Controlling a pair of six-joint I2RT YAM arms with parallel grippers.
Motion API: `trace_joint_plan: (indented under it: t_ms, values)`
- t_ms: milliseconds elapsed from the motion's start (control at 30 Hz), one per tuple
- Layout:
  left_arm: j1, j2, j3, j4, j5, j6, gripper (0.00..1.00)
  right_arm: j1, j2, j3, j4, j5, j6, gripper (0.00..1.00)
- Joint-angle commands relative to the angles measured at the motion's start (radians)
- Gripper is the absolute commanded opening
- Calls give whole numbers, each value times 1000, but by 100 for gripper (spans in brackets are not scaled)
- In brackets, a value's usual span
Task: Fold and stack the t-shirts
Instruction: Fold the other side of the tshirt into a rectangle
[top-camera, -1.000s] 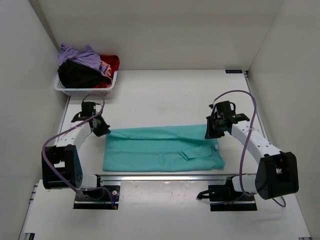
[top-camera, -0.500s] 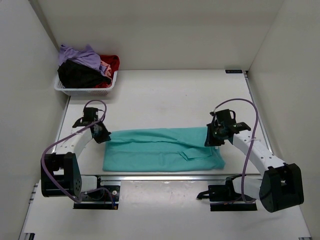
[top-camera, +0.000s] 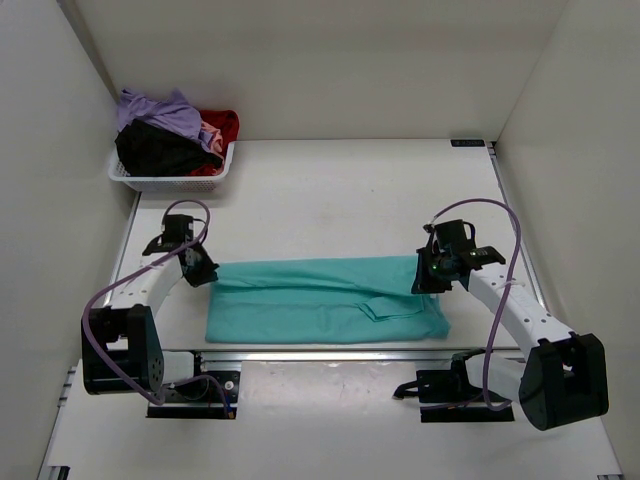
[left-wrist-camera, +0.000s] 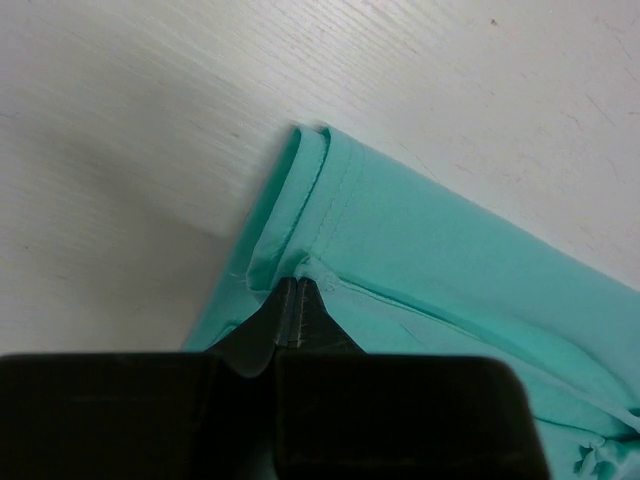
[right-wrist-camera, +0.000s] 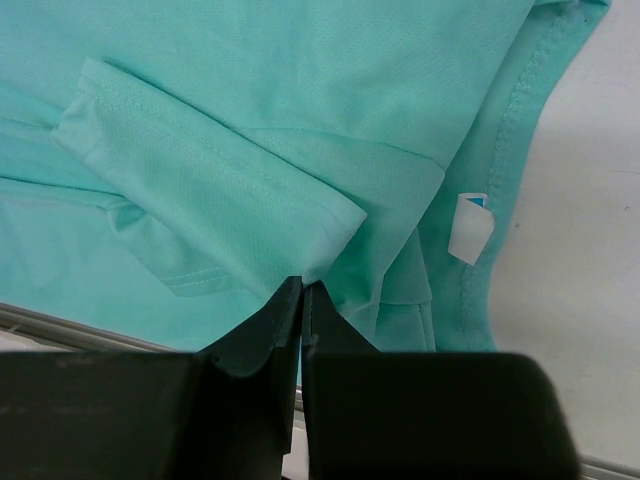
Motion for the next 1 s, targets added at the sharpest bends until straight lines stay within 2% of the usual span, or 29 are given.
trace_joint_plan:
  t_ms: [0,367,433,467,500,533,567,600,667,767,800,867,967]
  values:
    - [16,-15,43,-8,-20,18,0,4,-23,-7,3,3,5,0]
    - [19,-47,-11,-35,-51,-11,0,30,-37,-19,-19,-19,25,0]
    - [30,-53,-9,-60,-60,-13,13,34,-32,-8,-42,-18,37,10]
    - [31,-54,0,-52,-69,-11,24,47,-28,-1,-57,-24,40,22]
    - [28,-54,10,-68,-74,-13,32,54,-34,5,-80,-3,60,42]
    - [28,-52,20,-75,-86,-11,34,66,-44,18,-85,8,82,55]
    - [31,-52,36,-77,-92,-19,37,73,-54,33,-104,28,88,61]
    - [24,-47,56,-83,-97,-23,39,89,-57,39,-120,52,102,70]
    - [24,-31,87,-88,-100,-27,39,80,-58,62,-129,88,122,76]
    - [6,6,127,-53,-62,-23,37,56,-22,84,-114,69,128,73]
    - [-13,8,138,-28,-33,-20,35,60,-3,93,-105,80,143,68]
    - [-63,38,145,19,-1,-23,31,97,25,102,-97,89,161,64]
    - [-137,90,144,89,4,-49,26,140,87,98,-62,94,194,24]
